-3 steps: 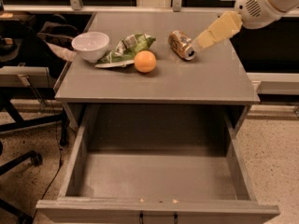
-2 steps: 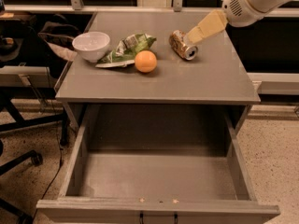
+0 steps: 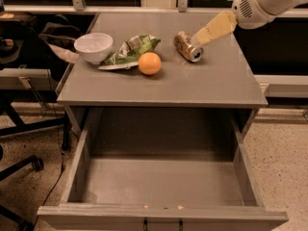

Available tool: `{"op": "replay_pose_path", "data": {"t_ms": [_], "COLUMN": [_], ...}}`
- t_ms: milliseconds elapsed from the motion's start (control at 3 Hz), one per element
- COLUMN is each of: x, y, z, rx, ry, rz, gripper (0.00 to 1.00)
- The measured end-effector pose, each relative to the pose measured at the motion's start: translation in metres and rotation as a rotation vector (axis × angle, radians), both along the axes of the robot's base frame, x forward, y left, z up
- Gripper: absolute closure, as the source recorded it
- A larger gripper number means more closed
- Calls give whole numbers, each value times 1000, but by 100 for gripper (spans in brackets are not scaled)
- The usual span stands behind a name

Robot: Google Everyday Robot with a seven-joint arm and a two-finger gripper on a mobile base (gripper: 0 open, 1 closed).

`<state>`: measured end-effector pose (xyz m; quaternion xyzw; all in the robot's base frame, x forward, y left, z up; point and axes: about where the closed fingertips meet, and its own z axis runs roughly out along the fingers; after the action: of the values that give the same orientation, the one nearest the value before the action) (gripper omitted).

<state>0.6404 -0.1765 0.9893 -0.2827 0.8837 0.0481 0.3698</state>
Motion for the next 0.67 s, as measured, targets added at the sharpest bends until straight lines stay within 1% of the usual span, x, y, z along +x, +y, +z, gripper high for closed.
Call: {"op": "replay_pose_path", "data": {"t_ms": [333,667], "x": [18,44], "y": [-3,-5], "z": [-9,-18], "rx": [15,18], "ry": [-4,-16], "rz": [-15,-58], "gripper": [0,0]}}
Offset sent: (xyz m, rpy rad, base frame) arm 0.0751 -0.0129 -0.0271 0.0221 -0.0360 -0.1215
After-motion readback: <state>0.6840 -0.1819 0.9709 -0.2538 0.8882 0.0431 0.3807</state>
